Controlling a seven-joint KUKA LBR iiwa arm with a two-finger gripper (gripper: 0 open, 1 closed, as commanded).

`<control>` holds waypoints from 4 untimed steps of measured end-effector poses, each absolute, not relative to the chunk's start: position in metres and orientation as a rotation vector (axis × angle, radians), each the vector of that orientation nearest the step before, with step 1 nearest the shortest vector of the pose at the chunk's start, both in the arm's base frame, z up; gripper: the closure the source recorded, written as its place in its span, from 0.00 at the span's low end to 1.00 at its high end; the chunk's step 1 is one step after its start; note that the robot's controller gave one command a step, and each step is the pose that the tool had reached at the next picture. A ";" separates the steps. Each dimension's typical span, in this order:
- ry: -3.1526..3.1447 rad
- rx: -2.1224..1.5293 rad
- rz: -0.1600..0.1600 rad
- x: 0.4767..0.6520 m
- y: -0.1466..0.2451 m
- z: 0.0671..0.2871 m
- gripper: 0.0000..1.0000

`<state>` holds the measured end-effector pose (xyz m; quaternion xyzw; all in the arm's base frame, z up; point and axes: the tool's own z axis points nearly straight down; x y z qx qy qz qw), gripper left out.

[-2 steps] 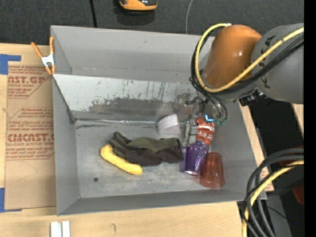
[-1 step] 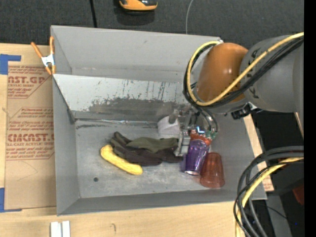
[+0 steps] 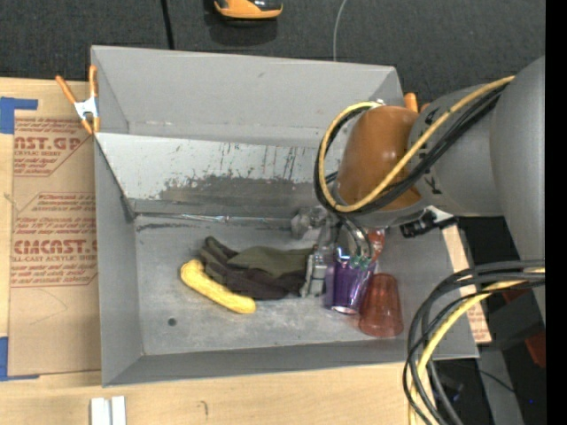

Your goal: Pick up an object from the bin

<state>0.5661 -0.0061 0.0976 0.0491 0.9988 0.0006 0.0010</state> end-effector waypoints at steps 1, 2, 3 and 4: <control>3.104 0.472 0.001 0.559 -0.002 0.087 1.00; 3.104 0.471 0.001 0.559 -0.002 0.087 1.00; 3.114 0.473 -0.002 0.543 0.007 0.127 1.00; 3.112 0.453 0.001 0.547 0.001 0.190 1.00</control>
Offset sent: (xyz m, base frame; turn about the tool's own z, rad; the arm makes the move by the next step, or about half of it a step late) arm 0.0000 0.0000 0.0000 0.0000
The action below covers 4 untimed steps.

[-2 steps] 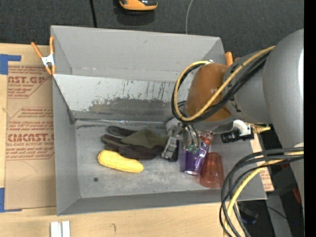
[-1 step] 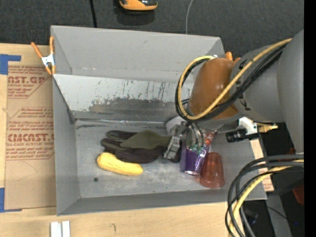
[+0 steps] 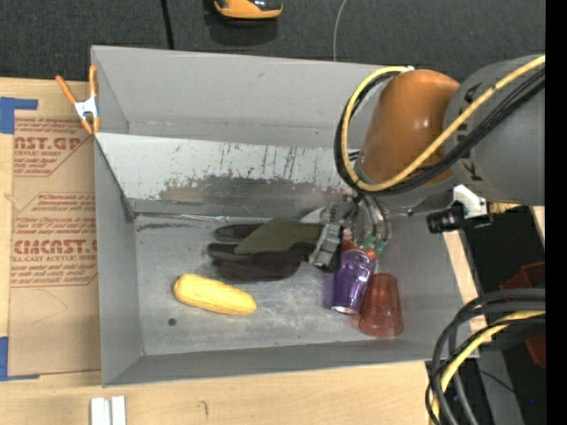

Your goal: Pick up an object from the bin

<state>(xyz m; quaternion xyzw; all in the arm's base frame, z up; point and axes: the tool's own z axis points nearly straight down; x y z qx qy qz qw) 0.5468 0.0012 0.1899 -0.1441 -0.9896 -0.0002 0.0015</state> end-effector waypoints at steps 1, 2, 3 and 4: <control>-3.108 -0.509 -0.001 0.567 -0.011 0.243 0.00; -3.105 -0.508 -0.001 0.567 -0.011 0.242 0.00; -3.135 -0.203 0.001 0.575 -0.046 0.183 1.00; -3.137 -0.203 0.000 0.576 -0.045 0.183 0.00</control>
Offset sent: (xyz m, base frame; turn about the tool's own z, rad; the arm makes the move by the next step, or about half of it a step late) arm 0.0000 0.0000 0.0000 0.0000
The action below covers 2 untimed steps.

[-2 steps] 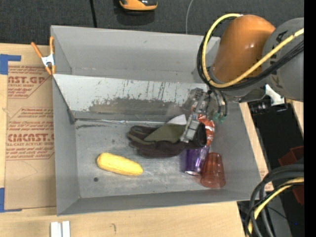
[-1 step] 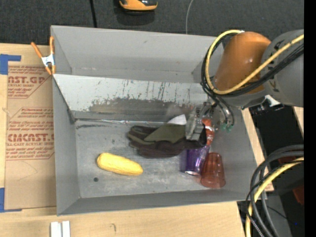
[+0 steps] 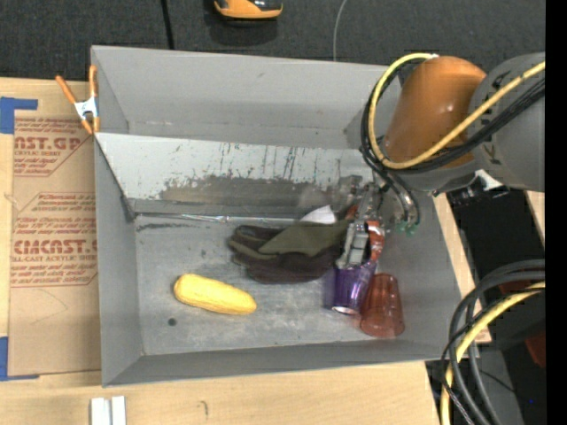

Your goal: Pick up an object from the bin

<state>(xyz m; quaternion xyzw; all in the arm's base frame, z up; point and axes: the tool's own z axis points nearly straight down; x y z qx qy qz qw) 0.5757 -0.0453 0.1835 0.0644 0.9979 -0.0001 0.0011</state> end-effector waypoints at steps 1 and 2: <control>3.133 0.202 0.000 0.576 -0.045 0.183 0.00; 3.124 0.187 -0.002 0.577 -0.044 0.177 0.00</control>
Offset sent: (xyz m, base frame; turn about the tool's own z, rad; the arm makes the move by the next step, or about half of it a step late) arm -0.0005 0.0264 -0.1016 -0.1046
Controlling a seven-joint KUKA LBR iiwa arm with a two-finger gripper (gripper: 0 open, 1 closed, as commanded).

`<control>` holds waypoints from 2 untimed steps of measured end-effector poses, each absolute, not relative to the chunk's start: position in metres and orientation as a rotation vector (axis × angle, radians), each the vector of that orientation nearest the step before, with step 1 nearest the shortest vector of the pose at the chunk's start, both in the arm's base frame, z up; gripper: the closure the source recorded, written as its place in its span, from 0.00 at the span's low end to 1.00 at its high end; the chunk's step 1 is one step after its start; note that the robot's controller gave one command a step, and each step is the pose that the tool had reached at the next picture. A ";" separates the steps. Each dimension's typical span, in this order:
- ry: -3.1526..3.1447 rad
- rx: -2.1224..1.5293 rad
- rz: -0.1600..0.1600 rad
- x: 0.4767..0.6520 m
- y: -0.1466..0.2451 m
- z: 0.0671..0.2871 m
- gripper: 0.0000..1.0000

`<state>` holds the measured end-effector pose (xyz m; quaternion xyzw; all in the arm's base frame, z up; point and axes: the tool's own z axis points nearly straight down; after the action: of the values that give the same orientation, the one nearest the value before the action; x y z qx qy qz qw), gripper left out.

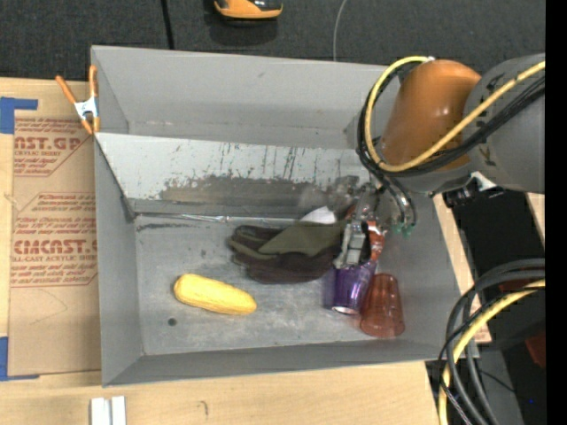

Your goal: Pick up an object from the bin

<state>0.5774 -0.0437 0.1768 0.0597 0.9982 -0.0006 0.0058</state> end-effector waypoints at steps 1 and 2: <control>3.153 0.094 0.001 0.573 -0.037 0.177 0.00; 3.125 -0.023 -0.003 0.586 -0.035 0.172 0.00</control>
Offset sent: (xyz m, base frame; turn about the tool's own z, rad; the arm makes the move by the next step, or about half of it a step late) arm 0.0113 0.0107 -0.0683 -0.1985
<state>0.5860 -0.0350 0.1719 -0.0073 0.9999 -0.0008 0.0083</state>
